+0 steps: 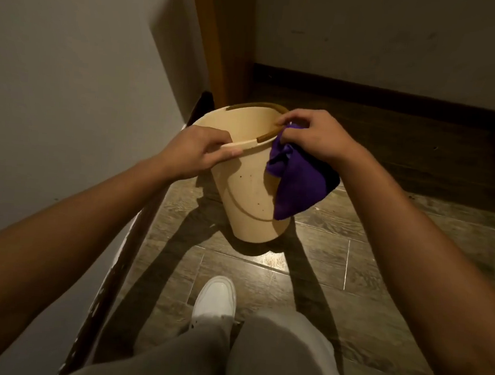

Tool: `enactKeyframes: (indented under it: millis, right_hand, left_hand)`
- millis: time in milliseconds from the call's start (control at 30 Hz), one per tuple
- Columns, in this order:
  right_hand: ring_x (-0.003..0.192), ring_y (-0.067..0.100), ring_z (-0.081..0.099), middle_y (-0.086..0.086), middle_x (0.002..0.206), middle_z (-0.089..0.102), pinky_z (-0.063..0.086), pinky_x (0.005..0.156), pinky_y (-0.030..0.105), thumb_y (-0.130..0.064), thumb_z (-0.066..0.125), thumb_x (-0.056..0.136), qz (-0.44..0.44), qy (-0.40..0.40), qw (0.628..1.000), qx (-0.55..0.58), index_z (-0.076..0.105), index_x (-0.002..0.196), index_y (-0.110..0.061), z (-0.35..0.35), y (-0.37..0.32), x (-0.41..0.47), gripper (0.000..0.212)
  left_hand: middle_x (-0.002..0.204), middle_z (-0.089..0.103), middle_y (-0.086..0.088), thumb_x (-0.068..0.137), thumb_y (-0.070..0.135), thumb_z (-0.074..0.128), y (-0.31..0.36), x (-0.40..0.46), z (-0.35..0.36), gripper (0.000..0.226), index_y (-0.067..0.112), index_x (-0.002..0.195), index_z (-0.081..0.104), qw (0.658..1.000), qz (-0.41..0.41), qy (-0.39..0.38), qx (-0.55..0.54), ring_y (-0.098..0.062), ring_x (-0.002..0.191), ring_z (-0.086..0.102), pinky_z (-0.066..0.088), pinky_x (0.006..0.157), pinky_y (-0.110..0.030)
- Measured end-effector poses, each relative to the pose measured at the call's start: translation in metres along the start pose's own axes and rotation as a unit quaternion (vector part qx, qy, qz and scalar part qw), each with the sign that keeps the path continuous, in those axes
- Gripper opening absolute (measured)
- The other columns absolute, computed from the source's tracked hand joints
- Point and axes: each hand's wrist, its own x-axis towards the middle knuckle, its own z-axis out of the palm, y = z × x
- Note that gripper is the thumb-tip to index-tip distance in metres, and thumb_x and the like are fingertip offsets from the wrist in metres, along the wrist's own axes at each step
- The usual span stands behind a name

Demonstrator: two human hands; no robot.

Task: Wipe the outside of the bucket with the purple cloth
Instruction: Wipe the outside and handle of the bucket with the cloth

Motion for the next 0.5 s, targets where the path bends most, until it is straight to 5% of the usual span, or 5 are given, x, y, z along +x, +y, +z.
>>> enactKeyframes:
  millis: [167, 267, 333, 400, 500]
  right_hand:
    - [0.091, 0.014, 0.063, -0.005, 0.106, 0.062, 0.048, 0.067, 0.027, -0.038, 0.068, 0.093, 0.108, 0.176, 0.967, 0.148, 0.057, 0.114, -0.024, 0.017, 0.017, 0.0, 0.027]
    - [0.097, 0.015, 0.065, -0.002, 0.113, 0.063, 0.059, 0.079, 0.034, -0.039, 0.068, 0.094, 0.133, 0.183, 0.947, 0.227, 0.056, 0.12, -0.025, 0.035, 0.012, -0.003, 0.033]
    - [0.093, 0.009, 0.065, -0.007, 0.114, 0.063, 0.057, 0.07, 0.027, -0.042, 0.07, 0.093, 0.114, 0.192, 0.939, 0.262, 0.056, 0.128, -0.027, 0.051, -0.002, -0.006, 0.041]
    - [0.093, 0.004, 0.064, -0.013, 0.113, 0.062, 0.052, 0.069, 0.021, -0.044, 0.068, 0.094, 0.066, 0.232, 0.94, 0.239, 0.054, 0.138, -0.028, 0.075, -0.018, -0.011, 0.049]
    - [0.122, 0.019, 0.057, 0.0, 0.138, 0.062, 0.047, 0.096, 0.034, -0.047, 0.055, 0.1, -0.033, 0.287, 0.955, 0.069, 0.045, 0.152, -0.025, 0.115, -0.027, -0.019, 0.057]
  left_hand:
    - [0.096, 0.069, 0.001, 0.099, 0.053, 0.049, 0.014, 0.011, 0.007, 0.043, 0.018, 0.108, 0.074, 0.997, -0.064, 0.04, -0.033, -0.018, 0.09, 0.063, 0.054, 0.076, -0.039]
    - [0.095, 0.069, -0.001, 0.102, 0.048, 0.046, 0.021, 0.018, 0.006, 0.042, 0.018, 0.109, 0.074, 0.995, -0.08, 0.04, -0.032, -0.017, 0.088, 0.062, 0.053, 0.077, -0.043]
    - [0.093, 0.07, -0.001, 0.104, 0.046, 0.043, 0.025, 0.023, 0.006, 0.041, 0.018, 0.107, 0.073, 0.996, -0.08, 0.035, -0.034, -0.016, 0.086, 0.063, 0.052, 0.077, -0.043]
    - [0.087, 0.07, -0.002, 0.105, 0.04, 0.041, 0.027, 0.027, 0.006, 0.04, 0.015, 0.097, 0.072, 0.994, -0.085, 0.038, -0.052, -0.018, 0.082, 0.064, 0.051, 0.077, -0.041]
    - [0.083, 0.068, -0.007, 0.107, 0.029, 0.039, 0.028, 0.03, 0.007, 0.038, 0.009, 0.09, 0.068, 0.993, -0.081, 0.056, -0.071, -0.025, 0.08, 0.064, 0.048, 0.075, -0.041]
